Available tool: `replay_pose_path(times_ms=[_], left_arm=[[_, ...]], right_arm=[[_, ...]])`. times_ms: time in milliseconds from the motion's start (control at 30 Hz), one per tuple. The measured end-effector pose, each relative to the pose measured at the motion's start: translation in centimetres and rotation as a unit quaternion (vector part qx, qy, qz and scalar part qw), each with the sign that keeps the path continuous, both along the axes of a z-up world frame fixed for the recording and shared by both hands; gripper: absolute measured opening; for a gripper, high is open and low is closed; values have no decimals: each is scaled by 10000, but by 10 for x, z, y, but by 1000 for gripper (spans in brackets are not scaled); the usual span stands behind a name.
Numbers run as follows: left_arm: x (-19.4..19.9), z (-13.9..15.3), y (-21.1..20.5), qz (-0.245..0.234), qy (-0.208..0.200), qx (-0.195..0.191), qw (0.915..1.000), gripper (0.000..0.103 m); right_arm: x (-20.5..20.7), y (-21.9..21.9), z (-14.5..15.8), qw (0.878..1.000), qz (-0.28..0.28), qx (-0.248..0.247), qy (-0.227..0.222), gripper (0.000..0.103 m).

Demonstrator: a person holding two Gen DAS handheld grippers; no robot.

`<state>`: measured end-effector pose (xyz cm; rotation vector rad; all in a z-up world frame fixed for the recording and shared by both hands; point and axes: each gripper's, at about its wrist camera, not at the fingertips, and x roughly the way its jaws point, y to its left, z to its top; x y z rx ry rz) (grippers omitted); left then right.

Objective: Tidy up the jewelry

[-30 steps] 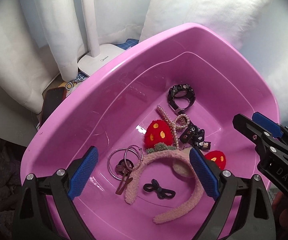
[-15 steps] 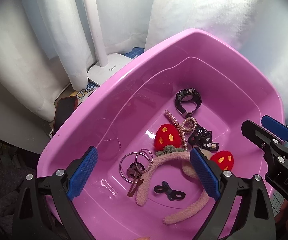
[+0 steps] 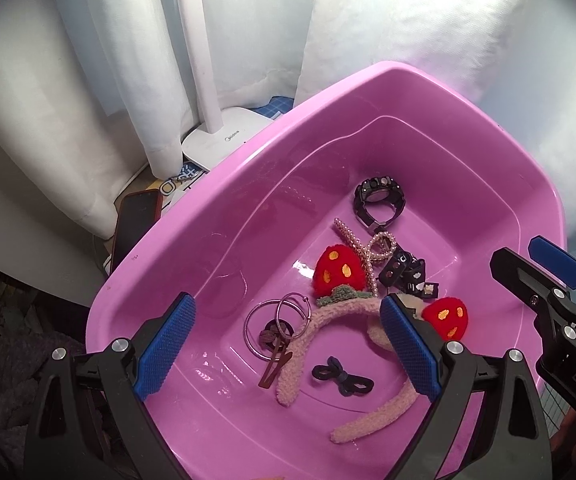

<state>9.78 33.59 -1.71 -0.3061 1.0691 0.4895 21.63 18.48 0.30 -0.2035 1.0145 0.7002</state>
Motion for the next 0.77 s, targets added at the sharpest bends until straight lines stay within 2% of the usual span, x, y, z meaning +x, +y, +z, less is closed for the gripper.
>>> replay_pose_path(times_ms=[767], left_arm=[[-8,3,-1,11,-103,-11,9999,92]], right_arm=[[-7,-8,4,10000,-31,59,-38,59]])
